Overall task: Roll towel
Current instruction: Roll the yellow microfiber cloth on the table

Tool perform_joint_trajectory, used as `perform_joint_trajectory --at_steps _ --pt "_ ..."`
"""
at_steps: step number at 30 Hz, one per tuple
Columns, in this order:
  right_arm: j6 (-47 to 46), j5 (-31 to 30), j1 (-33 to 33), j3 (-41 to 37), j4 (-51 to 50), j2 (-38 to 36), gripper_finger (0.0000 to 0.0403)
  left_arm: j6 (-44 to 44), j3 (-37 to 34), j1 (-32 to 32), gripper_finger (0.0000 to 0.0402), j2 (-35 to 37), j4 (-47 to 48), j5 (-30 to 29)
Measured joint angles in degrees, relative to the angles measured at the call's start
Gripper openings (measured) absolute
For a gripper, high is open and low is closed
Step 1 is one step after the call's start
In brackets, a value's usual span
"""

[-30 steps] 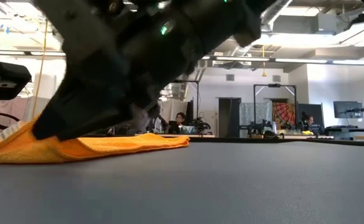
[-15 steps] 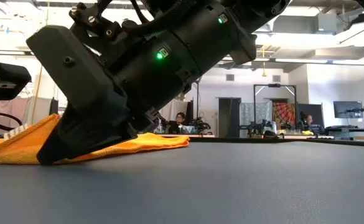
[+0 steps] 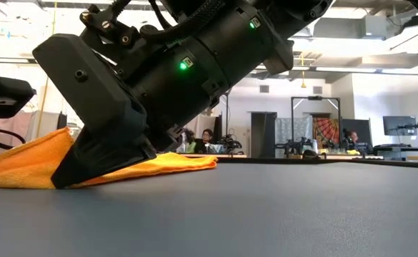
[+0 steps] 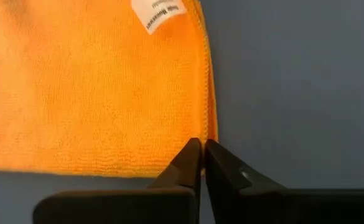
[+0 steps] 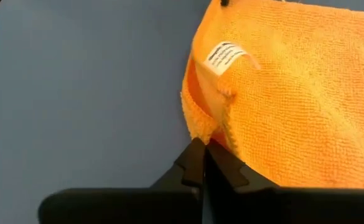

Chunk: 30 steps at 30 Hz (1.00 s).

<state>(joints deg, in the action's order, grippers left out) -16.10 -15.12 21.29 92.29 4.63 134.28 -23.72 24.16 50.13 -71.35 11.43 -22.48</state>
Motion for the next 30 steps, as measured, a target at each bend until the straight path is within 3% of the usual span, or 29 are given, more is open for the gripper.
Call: perform_joint_trajectory --at_steps 8,14,22,30 --pt "0.04 -0.04 0.66 0.07 -1.99 -0.13 0.0015 -3.47 0.0 0.0 0.0 0.0 3.18 1.26" --pt "0.02 0.0 0.67 0.04 -1.36 -0.13 0.0035 -3.82 -0.02 0.0 0.0 0.0 0.48 3.33" --pt "0.02 1.75 1.95 0.02 -0.82 -0.13 0.0019 -7.18 -0.02 0.02 0.0001 0.0 -5.69 9.26" --pt "0.02 1.75 3.72 0.02 -1.26 -0.13 0.0025 -7.42 -0.02 0.04 0.0051 0.0 -7.57 8.33"
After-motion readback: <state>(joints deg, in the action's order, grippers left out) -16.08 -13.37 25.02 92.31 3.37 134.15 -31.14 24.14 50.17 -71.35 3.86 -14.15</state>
